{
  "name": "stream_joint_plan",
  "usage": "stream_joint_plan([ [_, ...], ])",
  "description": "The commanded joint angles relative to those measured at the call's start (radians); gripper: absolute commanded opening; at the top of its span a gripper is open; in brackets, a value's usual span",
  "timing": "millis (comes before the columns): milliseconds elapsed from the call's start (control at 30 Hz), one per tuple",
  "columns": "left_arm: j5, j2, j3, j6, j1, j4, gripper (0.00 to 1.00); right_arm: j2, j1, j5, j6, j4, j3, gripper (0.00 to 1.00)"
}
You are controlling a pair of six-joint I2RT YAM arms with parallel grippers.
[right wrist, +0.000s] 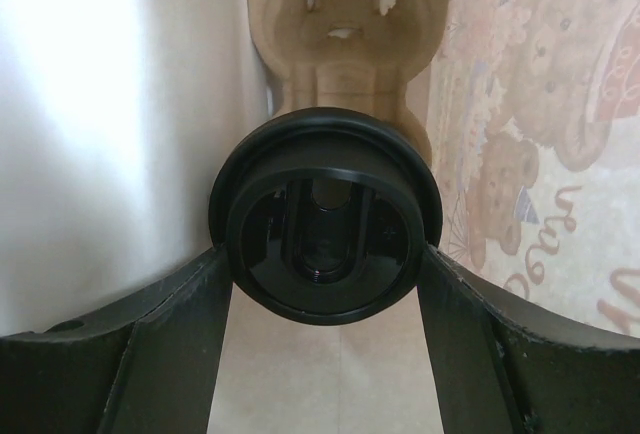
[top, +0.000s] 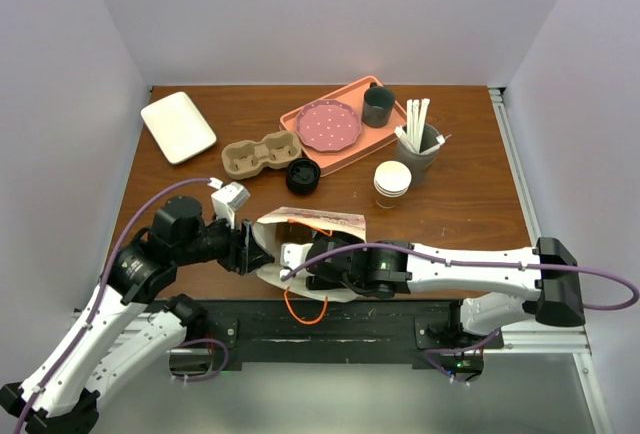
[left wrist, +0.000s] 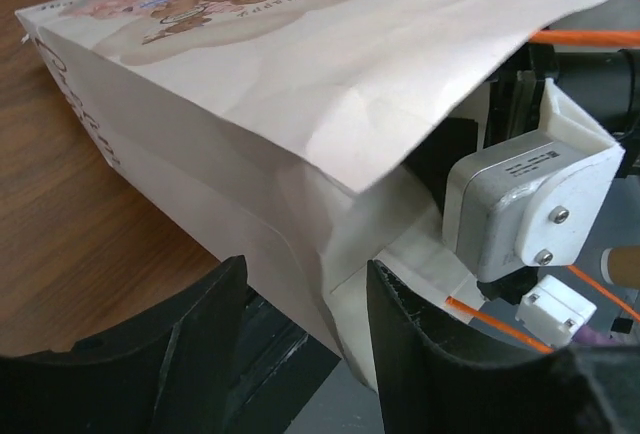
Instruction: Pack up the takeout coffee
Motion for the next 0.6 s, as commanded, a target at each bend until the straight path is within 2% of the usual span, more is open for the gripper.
stream_joint_plan([
  [0,0.0,-0.003,0.038,0.031,0.0,-0.084,0.55,-0.014,0.007,0.042,0.036,0.012,-0.012,0.11],
  [100,0.007,-0.02,0.031,0.021,-0.001,-0.081,0.42,-0.016,0.007,0.042,0.053,0.031,-0.02,0.11],
  [133,0.015,-0.023,0.031,0.02,-0.001,-0.073,0.32,-0.018,0.005,0.039,0.059,0.029,-0.021,0.11],
  [200,0.024,-0.029,0.026,0.02,0.0,-0.064,0.22,-0.019,0.005,0.044,0.079,0.026,-0.026,0.11],
  [233,0.026,-0.033,0.023,0.02,0.0,-0.05,0.14,-0.021,0.007,0.053,0.085,0.025,-0.029,0.11],
  [333,0.001,-0.043,0.02,0.034,-0.001,-0.029,0.01,-0.042,0.007,0.103,0.091,0.049,-0.049,0.11],
  [567,0.001,-0.047,0.014,0.038,0.0,0.014,0.0,-0.079,0.004,0.131,0.113,0.071,-0.052,0.12],
])
